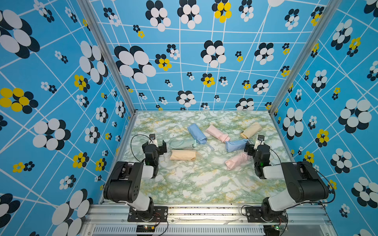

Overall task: Take umbrellas out of sleeves
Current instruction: Move the umbrella to the center of the board.

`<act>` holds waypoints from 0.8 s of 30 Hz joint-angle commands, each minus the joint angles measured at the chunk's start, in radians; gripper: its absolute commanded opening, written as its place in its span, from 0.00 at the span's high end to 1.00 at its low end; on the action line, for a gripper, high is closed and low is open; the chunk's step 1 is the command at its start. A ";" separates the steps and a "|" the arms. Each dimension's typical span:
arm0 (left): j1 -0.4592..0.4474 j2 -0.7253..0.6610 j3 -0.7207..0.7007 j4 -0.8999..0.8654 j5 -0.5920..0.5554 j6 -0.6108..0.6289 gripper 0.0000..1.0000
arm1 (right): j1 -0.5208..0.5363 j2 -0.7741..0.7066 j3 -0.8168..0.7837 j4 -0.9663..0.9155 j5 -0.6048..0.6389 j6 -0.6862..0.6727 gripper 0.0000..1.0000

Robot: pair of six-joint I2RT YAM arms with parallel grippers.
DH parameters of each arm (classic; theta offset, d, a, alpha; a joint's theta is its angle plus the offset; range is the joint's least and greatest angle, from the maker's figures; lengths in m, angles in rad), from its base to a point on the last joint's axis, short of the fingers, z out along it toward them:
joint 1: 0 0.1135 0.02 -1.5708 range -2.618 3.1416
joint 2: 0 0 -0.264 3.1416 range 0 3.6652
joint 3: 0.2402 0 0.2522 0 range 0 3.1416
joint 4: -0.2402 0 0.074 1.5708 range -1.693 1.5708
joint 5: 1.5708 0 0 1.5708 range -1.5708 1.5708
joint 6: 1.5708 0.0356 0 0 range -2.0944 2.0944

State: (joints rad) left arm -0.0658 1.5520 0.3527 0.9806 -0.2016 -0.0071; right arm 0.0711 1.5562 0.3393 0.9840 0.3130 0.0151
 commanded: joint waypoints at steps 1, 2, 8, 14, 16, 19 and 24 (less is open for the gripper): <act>0.006 0.010 0.003 0.016 -0.011 -0.010 0.01 | -0.002 0.009 0.014 0.014 -0.039 -0.010 0.01; 0.007 0.010 0.002 0.015 -0.011 -0.009 0.01 | -0.003 0.010 0.014 0.017 -0.041 -0.011 0.01; 0.007 0.010 0.002 0.016 -0.012 -0.010 0.01 | -0.002 0.010 0.013 0.016 -0.043 -0.012 0.01; 0.007 0.010 0.003 0.015 -0.012 -0.010 0.01 | -0.003 0.010 0.013 0.017 -0.043 -0.011 0.01; 0.006 0.010 0.003 0.015 -0.012 -0.010 0.01 | -0.002 0.010 0.013 0.017 -0.042 -0.011 0.01; 0.007 0.010 0.003 0.015 -0.011 -0.010 0.01 | -0.003 0.008 0.013 0.016 -0.043 -0.011 0.01; 0.006 0.010 0.003 0.014 -0.011 -0.010 0.01 | -0.003 0.011 0.018 0.010 -0.014 0.001 0.01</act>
State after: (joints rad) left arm -0.0658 1.5520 0.3527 0.9802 -0.2016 -0.0071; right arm 0.0711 1.5562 0.3393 0.9840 0.2794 0.0120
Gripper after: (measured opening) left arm 0.993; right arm 0.992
